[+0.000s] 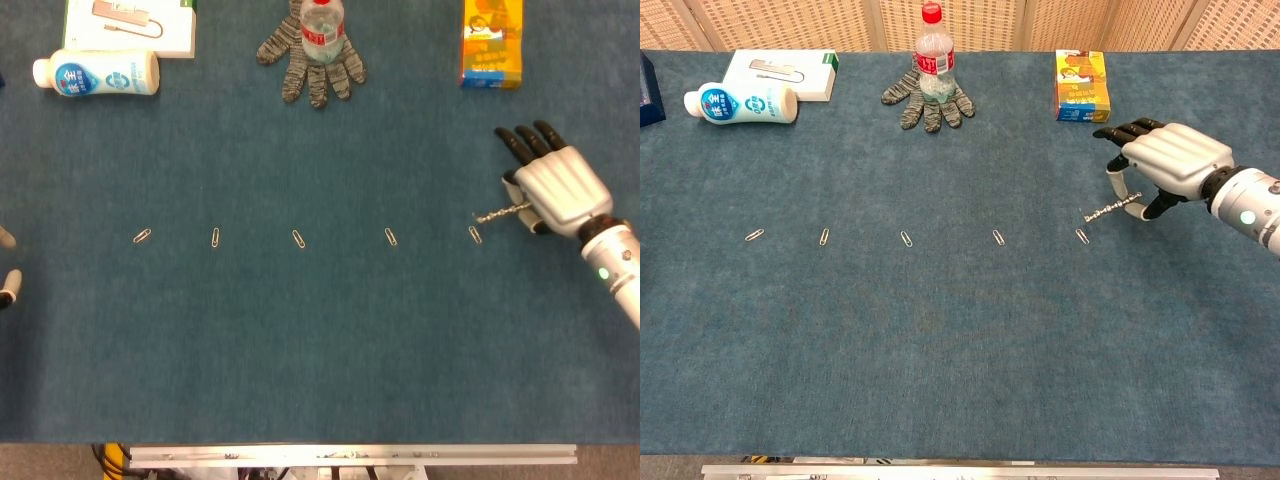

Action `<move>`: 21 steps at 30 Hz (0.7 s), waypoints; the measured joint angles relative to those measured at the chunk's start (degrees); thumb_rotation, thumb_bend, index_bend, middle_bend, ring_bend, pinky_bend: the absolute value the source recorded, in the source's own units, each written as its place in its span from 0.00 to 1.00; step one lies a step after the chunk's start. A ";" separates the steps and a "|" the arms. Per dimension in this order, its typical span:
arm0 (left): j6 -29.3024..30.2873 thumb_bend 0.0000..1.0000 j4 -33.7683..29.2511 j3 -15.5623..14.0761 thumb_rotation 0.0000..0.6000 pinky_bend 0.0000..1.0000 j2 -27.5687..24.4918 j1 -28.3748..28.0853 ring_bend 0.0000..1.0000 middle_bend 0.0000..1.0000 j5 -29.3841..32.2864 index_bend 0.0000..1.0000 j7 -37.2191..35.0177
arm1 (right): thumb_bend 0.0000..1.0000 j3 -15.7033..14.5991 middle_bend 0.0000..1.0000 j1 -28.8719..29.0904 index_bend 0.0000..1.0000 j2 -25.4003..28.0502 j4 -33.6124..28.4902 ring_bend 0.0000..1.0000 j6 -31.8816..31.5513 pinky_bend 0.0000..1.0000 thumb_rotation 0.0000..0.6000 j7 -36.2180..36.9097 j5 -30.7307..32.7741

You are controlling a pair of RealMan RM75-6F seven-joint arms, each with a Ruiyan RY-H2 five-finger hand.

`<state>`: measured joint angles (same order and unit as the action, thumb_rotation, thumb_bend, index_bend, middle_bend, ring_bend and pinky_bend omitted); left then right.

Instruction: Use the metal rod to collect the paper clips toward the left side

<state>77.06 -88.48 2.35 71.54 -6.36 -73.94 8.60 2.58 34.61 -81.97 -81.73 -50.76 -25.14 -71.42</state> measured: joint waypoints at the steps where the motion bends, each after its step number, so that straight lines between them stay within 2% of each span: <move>1: 0.00 0.29 0.05 -0.01 1.00 0.30 0.01 0.04 0.28 0.33 -0.01 0.42 -0.10 | 0.31 -0.06 0.05 0.11 0.66 -0.26 0.18 0.00 0.17 0.00 1.00 0.04 -0.03; 21: 0.13 0.29 0.52 -0.08 1.00 0.32 -0.12 0.61 0.28 0.33 -0.39 0.42 -0.86 | 0.31 -0.13 0.05 1.24 0.66 -1.28 0.13 0.00 0.10 0.00 1.00 0.67 -0.75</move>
<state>77.19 -87.95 2.27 71.42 -5.75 -74.33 7.75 2.45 35.85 -83.25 -81.60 -50.66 -24.47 -72.18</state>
